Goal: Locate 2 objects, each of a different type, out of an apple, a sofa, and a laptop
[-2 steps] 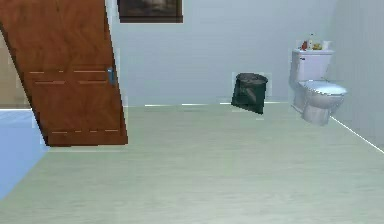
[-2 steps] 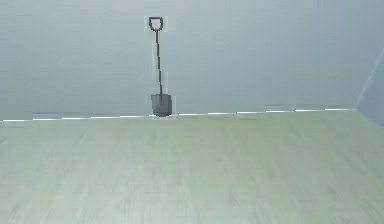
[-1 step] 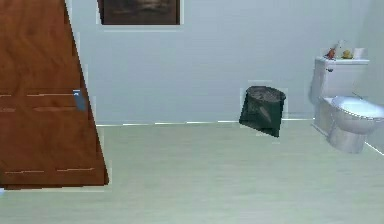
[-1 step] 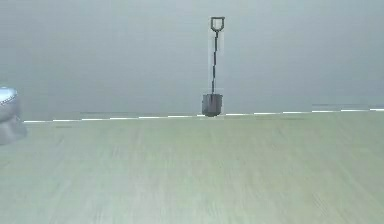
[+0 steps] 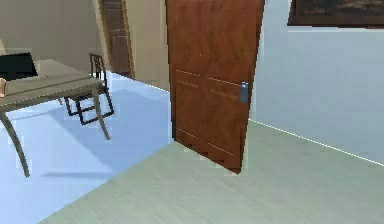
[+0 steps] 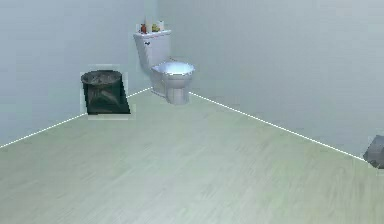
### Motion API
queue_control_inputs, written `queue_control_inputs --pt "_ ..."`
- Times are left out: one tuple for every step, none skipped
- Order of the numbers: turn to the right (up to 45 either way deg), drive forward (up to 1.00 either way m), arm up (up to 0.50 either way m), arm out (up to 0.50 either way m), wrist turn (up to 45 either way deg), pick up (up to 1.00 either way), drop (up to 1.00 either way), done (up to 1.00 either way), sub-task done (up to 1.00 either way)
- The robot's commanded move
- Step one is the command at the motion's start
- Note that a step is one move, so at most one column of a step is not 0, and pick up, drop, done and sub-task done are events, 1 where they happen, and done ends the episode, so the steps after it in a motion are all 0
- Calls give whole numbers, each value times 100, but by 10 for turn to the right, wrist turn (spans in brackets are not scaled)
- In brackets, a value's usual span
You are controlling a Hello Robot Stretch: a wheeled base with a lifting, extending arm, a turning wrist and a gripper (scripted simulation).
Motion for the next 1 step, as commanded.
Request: queue_control_inputs --pt "0 50 0 0 0 0 0 0 0"
